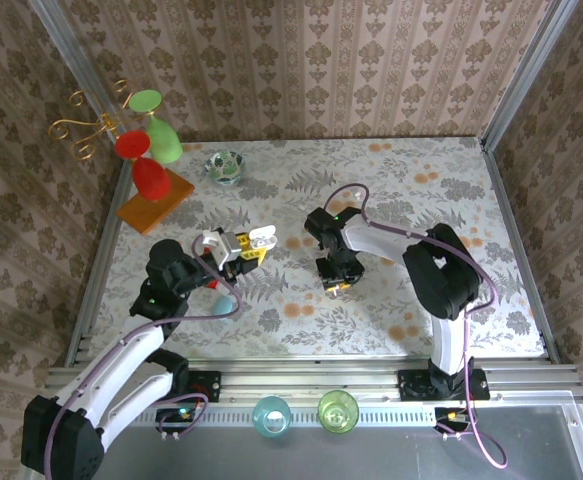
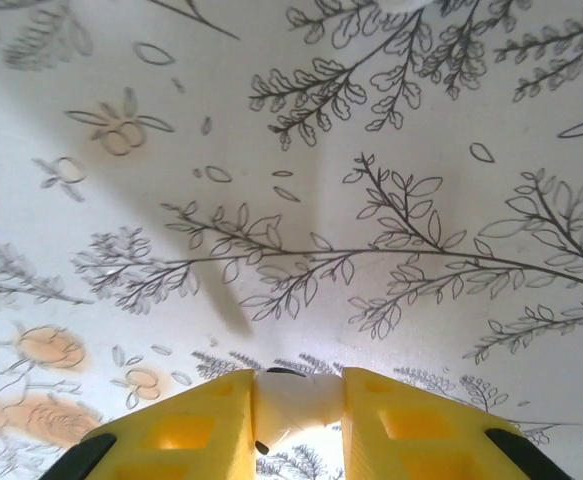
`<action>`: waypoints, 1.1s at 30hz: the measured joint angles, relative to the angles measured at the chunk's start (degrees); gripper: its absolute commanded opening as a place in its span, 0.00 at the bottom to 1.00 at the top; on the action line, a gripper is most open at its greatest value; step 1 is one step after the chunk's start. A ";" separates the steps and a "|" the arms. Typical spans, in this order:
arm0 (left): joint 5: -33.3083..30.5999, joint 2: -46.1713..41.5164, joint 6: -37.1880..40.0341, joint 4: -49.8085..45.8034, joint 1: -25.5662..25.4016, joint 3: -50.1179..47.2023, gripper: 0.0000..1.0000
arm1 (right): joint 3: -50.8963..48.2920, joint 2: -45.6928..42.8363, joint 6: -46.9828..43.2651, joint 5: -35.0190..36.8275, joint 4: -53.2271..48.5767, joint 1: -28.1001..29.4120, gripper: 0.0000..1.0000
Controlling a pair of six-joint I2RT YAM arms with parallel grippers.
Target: Insert wireless bluetooth earbuds into charging case
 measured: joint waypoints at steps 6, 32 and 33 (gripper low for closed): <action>-0.07 1.75 -0.63 1.92 0.00 -0.02 0.00 | -3.21 -7.56 -0.22 0.13 5.01 0.00 0.27; -3.04 9.27 -3.43 9.25 -2.67 -0.39 0.00 | -11.13 -27.15 -5.84 2.21 22.43 0.17 0.27; -3.21 10.16 -3.72 10.49 -2.86 -0.59 0.00 | -10.97 -27.65 -5.86 2.03 22.49 0.20 0.27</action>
